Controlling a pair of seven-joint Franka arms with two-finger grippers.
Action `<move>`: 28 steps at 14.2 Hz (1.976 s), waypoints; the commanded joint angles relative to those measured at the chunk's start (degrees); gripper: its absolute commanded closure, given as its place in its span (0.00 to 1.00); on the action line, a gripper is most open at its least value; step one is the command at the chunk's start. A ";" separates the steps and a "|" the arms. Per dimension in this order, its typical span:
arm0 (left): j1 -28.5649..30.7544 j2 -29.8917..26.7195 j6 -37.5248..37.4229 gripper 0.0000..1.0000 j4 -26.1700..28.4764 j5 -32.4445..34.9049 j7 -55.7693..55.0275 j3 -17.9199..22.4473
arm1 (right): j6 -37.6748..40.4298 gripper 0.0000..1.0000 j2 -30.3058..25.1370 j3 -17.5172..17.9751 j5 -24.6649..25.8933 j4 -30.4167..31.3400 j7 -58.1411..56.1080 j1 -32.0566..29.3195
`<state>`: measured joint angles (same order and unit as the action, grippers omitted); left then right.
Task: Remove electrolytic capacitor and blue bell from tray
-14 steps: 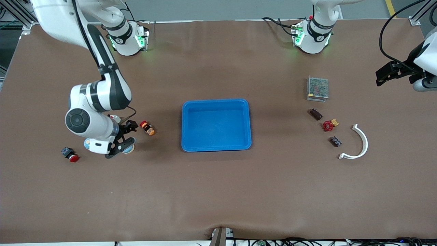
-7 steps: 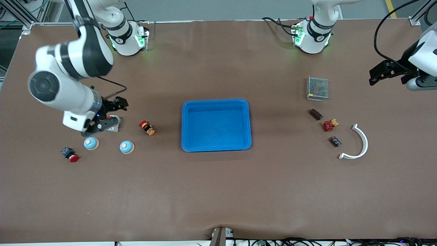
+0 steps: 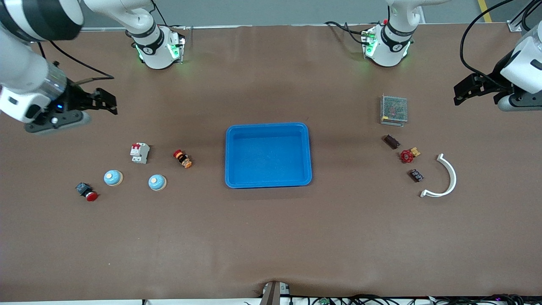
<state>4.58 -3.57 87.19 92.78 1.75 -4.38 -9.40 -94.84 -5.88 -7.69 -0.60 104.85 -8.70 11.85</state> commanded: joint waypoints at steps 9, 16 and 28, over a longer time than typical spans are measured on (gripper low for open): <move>-0.54 -1.88 -0.18 0.00 0.47 -1.05 -0.37 -0.62 | 0.54 0.00 -4.84 0.84 1.13 -1.22 1.32 -5.70; -3.09 -2.58 -0.79 0.00 0.56 -1.05 -1.42 0.70 | 0.19 0.00 -4.58 0.57 1.04 -2.98 1.32 -7.10; -2.56 -1.88 -1.23 0.00 -0.23 -1.66 -1.33 0.62 | -0.52 0.00 -4.57 0.66 0.34 -5.01 4.31 -8.34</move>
<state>2.20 -4.94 86.24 92.38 1.58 -5.62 -9.23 -95.52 -9.96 -7.90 -0.38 100.07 -5.78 4.31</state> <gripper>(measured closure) 0.000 0.000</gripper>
